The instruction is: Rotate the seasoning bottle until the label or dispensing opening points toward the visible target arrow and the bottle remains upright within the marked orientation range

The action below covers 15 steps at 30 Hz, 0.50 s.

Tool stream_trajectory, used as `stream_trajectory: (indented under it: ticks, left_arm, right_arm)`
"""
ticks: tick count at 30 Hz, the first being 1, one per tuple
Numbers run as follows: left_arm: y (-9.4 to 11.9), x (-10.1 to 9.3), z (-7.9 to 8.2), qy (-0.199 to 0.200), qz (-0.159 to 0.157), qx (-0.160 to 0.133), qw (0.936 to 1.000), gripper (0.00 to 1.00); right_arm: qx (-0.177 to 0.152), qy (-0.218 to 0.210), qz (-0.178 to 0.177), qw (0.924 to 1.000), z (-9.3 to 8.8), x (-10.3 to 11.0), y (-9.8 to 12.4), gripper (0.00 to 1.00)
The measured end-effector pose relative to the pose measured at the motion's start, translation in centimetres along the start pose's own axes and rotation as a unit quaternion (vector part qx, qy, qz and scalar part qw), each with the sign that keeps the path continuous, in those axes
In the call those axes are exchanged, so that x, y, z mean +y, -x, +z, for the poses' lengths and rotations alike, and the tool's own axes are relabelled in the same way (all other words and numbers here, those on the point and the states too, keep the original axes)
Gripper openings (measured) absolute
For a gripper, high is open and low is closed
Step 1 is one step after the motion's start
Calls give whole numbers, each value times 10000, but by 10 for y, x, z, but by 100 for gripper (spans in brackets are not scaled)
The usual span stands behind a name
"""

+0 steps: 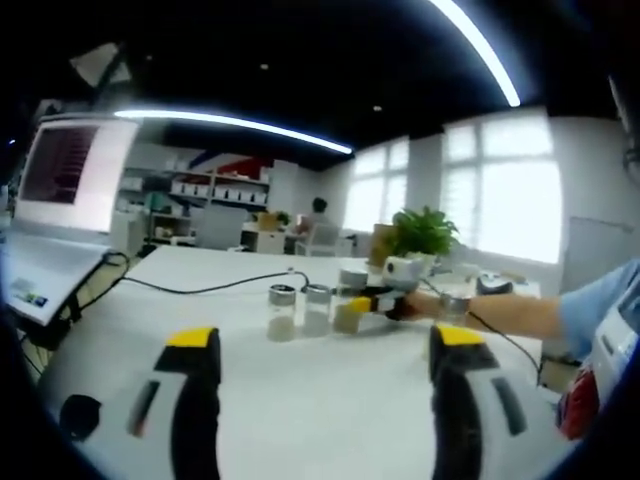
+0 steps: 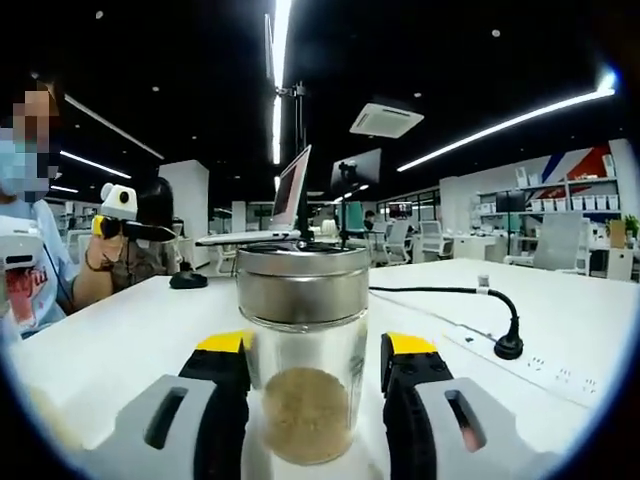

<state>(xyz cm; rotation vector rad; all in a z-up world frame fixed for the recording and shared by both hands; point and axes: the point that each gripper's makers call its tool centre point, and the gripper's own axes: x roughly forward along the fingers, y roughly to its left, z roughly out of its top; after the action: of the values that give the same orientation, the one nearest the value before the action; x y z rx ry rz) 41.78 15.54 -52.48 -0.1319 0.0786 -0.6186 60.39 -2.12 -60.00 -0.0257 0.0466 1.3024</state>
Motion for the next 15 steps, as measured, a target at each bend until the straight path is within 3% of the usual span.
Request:
stream_trajectory:
  ticks: [15]
  left_arm:
    - [0,3,-1,30,49,-8,10000,90]
  right_arm:
    - [2,-22,-474,9989,1,-9,0,43]
